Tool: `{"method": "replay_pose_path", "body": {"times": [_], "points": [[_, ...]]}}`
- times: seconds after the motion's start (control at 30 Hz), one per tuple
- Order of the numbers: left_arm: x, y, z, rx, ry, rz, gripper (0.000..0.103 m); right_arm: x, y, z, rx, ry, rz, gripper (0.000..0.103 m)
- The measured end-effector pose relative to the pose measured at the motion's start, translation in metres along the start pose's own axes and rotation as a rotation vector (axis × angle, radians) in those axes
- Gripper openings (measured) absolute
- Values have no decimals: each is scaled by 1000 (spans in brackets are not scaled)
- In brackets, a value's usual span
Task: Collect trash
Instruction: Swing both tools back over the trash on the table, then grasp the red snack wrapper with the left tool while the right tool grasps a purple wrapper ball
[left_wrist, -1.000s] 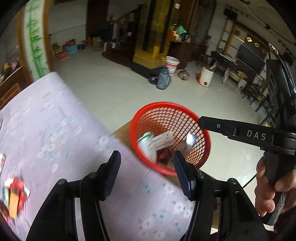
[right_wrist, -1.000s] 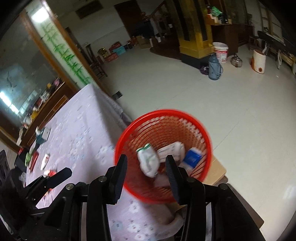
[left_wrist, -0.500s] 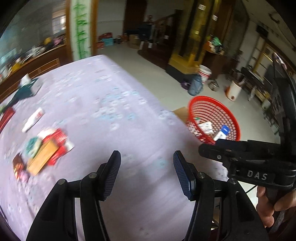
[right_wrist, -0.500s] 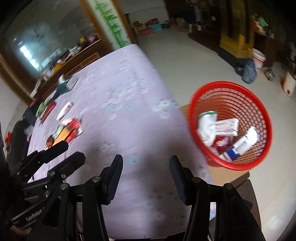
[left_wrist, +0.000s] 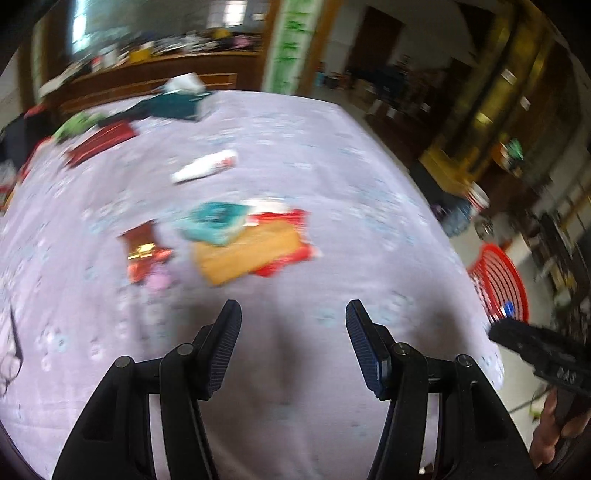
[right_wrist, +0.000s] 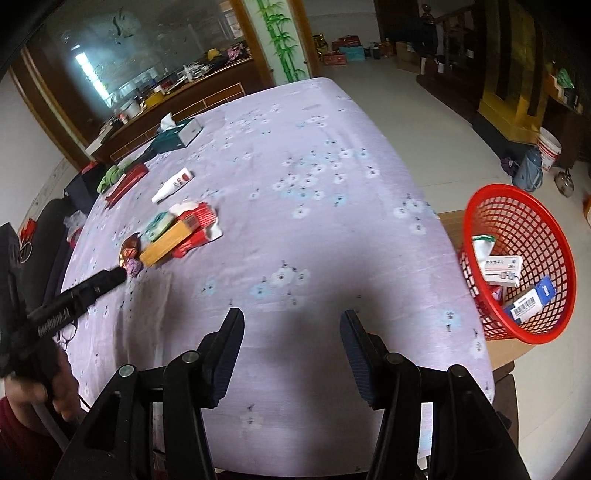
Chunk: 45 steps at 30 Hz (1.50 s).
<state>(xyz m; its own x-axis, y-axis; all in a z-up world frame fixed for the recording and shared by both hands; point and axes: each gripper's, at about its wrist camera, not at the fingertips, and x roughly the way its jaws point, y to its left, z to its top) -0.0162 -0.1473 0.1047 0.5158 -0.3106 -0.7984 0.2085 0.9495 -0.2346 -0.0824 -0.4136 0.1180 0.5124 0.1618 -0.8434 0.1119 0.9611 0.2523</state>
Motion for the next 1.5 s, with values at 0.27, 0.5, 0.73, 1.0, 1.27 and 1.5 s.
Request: {"method": "replay_pose_path", "body": {"times": [0.27, 0.5, 0.73, 1.0, 1.27, 1.5], "points": [[15, 92, 31, -207, 29, 68, 57, 7, 16, -7, -4, 17, -11, 58], [68, 131, 51, -341, 123, 64, 51, 5, 15, -12, 12, 12, -40, 58], [100, 140, 58, -340, 167, 91, 34, 3, 11, -15, 25, 16, -65, 58], [67, 148, 45, -288, 86, 59, 29, 23, 58, -2, -75, 49, 35, 58], [-1, 164, 8, -230, -30, 123, 30, 76, 156, 14, -214, 140, 221, 58], [-34, 170, -27, -187, -63, 165, 30, 129, 228, 23, -280, 167, 244, 54]]}}
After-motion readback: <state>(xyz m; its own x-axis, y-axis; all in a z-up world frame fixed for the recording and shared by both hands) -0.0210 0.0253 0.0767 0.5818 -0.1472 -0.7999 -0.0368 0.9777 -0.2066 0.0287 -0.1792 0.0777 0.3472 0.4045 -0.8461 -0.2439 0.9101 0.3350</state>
